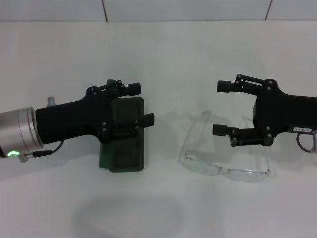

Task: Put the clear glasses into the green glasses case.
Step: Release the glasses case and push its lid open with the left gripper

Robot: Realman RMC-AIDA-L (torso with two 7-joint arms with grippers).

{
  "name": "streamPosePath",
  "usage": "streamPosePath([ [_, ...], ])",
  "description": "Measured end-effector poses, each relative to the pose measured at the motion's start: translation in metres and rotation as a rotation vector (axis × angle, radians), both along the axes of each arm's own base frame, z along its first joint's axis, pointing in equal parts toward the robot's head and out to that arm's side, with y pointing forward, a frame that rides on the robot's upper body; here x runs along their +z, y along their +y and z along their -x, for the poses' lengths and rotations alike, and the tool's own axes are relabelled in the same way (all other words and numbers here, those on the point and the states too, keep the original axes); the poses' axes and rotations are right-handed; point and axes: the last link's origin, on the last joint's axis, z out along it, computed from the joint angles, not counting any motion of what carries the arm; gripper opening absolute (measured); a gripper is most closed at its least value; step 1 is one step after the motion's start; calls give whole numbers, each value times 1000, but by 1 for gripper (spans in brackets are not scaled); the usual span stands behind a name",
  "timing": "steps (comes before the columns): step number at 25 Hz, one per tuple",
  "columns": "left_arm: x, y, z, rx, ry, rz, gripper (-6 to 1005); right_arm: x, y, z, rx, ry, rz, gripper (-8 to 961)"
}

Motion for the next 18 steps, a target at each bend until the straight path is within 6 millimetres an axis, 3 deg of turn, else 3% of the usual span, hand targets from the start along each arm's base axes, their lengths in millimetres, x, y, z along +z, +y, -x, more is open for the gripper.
streamPosePath([
  [18,-3,8,-2,66,-5,1,848,-1,3,-1,-3,-15,-23,858],
])
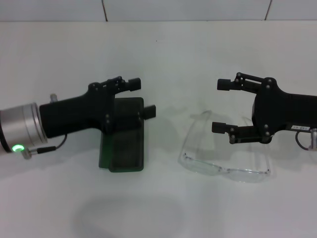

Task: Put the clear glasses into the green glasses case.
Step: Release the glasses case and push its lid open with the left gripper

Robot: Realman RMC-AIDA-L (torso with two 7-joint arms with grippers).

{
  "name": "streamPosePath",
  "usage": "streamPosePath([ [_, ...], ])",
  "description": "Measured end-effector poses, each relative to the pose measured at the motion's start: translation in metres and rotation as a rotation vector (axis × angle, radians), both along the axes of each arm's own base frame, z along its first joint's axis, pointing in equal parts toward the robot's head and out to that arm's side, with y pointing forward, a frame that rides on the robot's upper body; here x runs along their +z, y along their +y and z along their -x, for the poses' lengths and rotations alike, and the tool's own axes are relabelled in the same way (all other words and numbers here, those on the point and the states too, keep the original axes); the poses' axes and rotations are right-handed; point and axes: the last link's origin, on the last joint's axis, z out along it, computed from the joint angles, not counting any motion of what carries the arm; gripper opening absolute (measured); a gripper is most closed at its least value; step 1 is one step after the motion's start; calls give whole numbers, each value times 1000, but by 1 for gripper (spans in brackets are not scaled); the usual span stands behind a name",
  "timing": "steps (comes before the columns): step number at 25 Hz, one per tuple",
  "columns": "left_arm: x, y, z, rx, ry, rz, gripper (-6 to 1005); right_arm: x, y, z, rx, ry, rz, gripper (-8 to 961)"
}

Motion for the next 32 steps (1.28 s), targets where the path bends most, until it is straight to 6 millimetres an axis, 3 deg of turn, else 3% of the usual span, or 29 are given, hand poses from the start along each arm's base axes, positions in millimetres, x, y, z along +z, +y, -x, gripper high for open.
streamPosePath([
  [6,34,15,-3,166,77,82,847,2,0,-2,-4,-5,-3,858],
  [13,51,11,-5,395,226,58,848,2,2,-3,-8,-16,-9,857],
  [22,35,21,9,652,255,176,848,-3,9,-2,-20,-49,-26,857],
  [32,25,24,12,693,295,223,847,-5,7,-3,-12,-65,-19,857],
])
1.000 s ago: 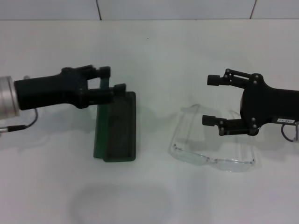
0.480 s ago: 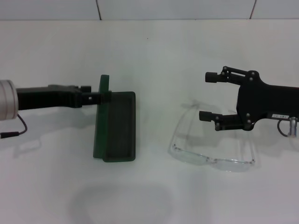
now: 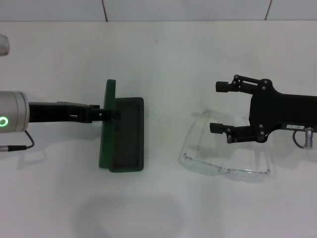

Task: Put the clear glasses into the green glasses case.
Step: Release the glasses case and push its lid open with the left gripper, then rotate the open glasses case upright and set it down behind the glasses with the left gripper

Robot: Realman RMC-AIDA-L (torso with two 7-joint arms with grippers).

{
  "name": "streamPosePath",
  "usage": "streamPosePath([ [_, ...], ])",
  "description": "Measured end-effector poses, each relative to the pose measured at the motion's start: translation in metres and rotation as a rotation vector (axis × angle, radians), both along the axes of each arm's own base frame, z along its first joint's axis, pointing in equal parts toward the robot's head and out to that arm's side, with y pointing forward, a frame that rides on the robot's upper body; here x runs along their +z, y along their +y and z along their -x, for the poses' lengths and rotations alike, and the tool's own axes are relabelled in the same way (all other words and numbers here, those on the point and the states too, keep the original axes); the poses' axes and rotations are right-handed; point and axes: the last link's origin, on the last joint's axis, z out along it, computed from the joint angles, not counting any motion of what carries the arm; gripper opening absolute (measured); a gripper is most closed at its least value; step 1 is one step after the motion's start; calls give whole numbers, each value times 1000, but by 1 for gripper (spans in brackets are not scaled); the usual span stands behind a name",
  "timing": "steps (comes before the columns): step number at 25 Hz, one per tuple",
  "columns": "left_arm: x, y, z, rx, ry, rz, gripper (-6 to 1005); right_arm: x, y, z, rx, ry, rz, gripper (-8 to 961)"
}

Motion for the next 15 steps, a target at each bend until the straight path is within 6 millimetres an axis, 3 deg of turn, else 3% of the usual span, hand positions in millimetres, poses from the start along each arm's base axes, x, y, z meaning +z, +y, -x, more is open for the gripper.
streamPosePath([
  [12,1,5,-2,10,25,10,719,0,-1,-1,1,-3,-5,857],
  [15,2,6,-2,9,29,9,594,-1,-1,-2,5,-5,-11,857],
])
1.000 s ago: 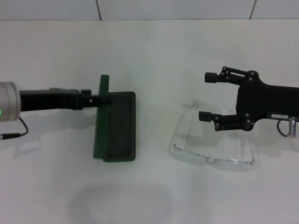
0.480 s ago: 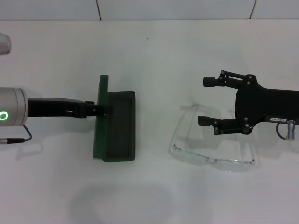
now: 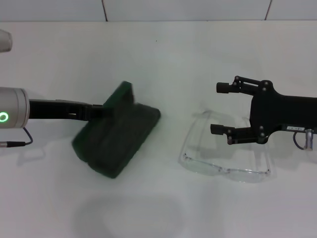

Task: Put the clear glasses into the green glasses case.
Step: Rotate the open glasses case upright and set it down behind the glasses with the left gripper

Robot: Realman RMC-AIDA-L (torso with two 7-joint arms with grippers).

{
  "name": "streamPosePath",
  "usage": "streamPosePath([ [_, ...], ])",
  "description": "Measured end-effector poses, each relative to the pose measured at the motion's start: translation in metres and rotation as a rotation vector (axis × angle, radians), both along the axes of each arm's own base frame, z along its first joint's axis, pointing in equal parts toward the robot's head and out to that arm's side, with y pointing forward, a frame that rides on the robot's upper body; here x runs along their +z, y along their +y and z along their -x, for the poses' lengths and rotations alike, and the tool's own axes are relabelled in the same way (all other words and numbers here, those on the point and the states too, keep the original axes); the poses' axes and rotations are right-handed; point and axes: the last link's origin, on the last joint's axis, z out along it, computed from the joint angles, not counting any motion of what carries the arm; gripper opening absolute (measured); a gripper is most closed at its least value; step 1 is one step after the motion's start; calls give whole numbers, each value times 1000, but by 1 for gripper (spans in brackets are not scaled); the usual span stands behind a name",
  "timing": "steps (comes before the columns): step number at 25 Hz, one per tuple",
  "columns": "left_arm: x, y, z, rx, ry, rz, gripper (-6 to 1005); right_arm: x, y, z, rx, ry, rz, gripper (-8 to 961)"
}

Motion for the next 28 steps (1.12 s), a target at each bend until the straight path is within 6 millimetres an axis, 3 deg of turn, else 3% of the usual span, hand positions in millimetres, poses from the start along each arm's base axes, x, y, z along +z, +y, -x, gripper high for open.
streamPosePath([
  [2,2,1,1,-5,9,1,511,0,0,0,1,0,-1,857],
  [5,3,5,-1,-36,59,16,271,0,-1,-1,3,-1,-5,857],
  [10,3,11,-4,-62,106,32,191,-1,-2,-3,7,-3,-11,858],
  [23,6,33,-39,-208,148,56,190,-3,-8,-8,17,-3,-23,858],
  [28,7,44,-61,-422,218,42,191,-7,-11,-6,19,7,-21,858],
])
